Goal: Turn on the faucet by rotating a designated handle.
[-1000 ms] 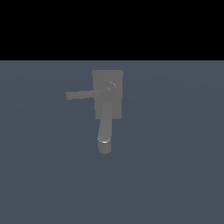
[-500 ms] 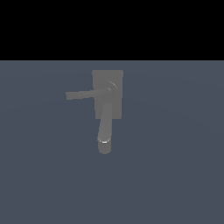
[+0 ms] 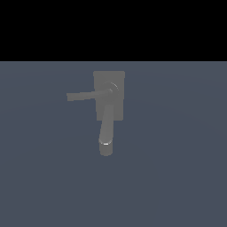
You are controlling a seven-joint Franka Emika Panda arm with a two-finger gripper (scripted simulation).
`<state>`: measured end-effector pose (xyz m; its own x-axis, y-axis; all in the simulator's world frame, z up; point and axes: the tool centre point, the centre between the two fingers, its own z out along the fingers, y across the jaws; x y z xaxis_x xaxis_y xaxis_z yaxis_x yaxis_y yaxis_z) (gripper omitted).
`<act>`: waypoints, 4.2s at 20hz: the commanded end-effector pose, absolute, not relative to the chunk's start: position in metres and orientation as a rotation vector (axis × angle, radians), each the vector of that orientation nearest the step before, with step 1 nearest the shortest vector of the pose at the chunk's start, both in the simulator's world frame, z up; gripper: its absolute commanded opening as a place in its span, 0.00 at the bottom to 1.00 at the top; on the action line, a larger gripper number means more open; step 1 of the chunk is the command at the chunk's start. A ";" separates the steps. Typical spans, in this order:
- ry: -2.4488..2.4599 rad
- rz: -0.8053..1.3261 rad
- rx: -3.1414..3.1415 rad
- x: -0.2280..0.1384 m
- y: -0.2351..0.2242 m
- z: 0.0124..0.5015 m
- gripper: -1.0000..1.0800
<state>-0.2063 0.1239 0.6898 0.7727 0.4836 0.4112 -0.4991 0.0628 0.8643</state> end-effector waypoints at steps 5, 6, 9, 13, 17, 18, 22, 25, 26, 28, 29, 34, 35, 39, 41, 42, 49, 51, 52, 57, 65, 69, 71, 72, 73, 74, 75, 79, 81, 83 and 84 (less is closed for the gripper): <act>0.111 0.743 1.052 -0.180 0.180 0.680 0.00; 0.133 0.740 1.014 -0.175 0.188 0.676 0.00; 0.203 0.728 0.904 -0.159 0.212 0.662 0.00; 0.306 0.702 0.766 -0.136 0.242 0.636 0.00; 0.417 0.666 0.637 -0.110 0.267 0.601 0.00; 0.446 0.655 0.607 -0.104 0.272 0.591 0.00; 0.568 0.606 0.492 -0.077 0.289 0.547 0.00; 0.664 0.563 0.413 -0.057 0.297 0.509 0.00; 0.696 0.548 0.388 -0.051 0.298 0.495 0.00; 0.763 0.515 0.340 -0.038 0.299 0.468 0.00; 0.797 0.498 0.318 -0.032 0.299 0.453 0.00; 0.967 0.405 0.216 -0.006 0.290 0.378 0.00; 0.999 0.387 0.199 -0.001 0.287 0.364 0.00; 1.110 0.320 0.146 0.011 0.272 0.314 0.00; 1.155 0.292 0.127 0.015 0.265 0.293 0.00; 1.176 0.279 0.118 0.016 0.262 0.284 0.00; 1.275 0.214 0.077 0.022 0.243 0.240 0.00; 1.292 0.203 0.071 0.023 0.239 0.233 0.00; 1.300 0.198 0.070 0.023 0.237 0.229 0.00; 1.340 0.183 0.091 0.023 0.223 0.206 0.00; 1.346 0.184 0.101 0.023 0.220 0.202 0.00; 1.349 0.179 0.095 0.023 0.220 0.202 0.00; 1.354 0.171 0.083 0.024 0.220 0.201 0.00; 1.357 0.166 0.075 0.024 0.220 0.200 0.00; 1.362 0.159 0.066 0.024 0.220 0.199 0.00; 1.367 0.152 0.056 0.025 0.219 0.198 0.00; 1.374 0.145 0.048 0.025 0.219 0.196 0.00; 1.409 0.120 0.035 0.025 0.211 0.181 0.00; 1.434 0.105 0.031 0.024 0.204 0.170 0.00; 1.461 0.086 0.024 0.024 0.197 0.158 0.00; 1.474 0.078 0.020 0.023 0.194 0.152 0.00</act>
<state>0.0239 0.1989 0.1610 0.1139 0.0773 -0.9905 -0.0466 0.9963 0.0724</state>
